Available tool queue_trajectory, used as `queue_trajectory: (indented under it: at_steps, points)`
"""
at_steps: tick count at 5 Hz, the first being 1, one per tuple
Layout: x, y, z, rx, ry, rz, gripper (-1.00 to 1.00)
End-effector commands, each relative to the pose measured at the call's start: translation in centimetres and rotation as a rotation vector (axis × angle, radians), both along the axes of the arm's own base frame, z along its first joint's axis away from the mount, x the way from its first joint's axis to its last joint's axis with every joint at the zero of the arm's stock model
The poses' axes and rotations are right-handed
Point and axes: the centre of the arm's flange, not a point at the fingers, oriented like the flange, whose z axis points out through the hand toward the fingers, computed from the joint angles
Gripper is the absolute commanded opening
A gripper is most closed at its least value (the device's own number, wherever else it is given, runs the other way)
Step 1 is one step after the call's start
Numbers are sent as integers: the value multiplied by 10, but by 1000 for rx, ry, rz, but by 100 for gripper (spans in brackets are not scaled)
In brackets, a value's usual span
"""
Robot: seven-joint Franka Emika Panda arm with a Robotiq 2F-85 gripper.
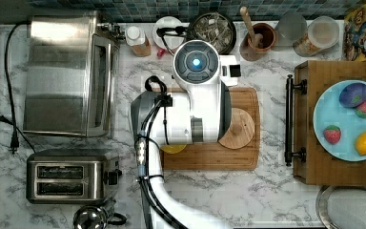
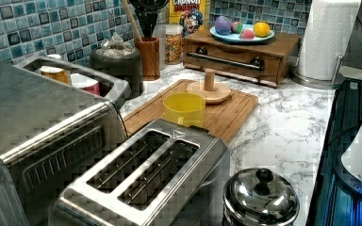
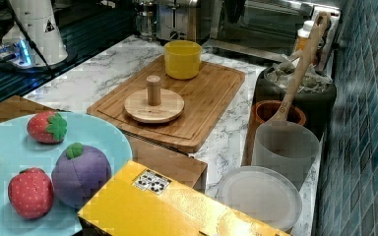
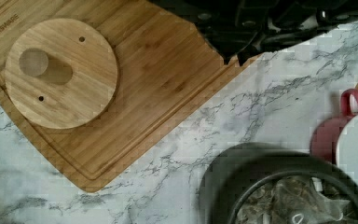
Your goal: Get a tea bag.
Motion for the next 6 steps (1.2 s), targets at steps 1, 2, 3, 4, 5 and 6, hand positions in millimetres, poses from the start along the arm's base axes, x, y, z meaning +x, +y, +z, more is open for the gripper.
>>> queue_trajectory:
  at_steps: [1, 2, 3, 4, 5, 6]
  points:
    - [53, -30, 119, -29, -390, -107, 100]
    - [74, -35, 106, -36, -361, -87, 100]
    - [80, -34, 97, -81, -383, -60, 100]
    - [93, -32, 89, -97, -385, -30, 100]
    - [109, -29, 83, -117, -368, -31, 100]
    - [123, -29, 76, -121, -341, -21, 100]
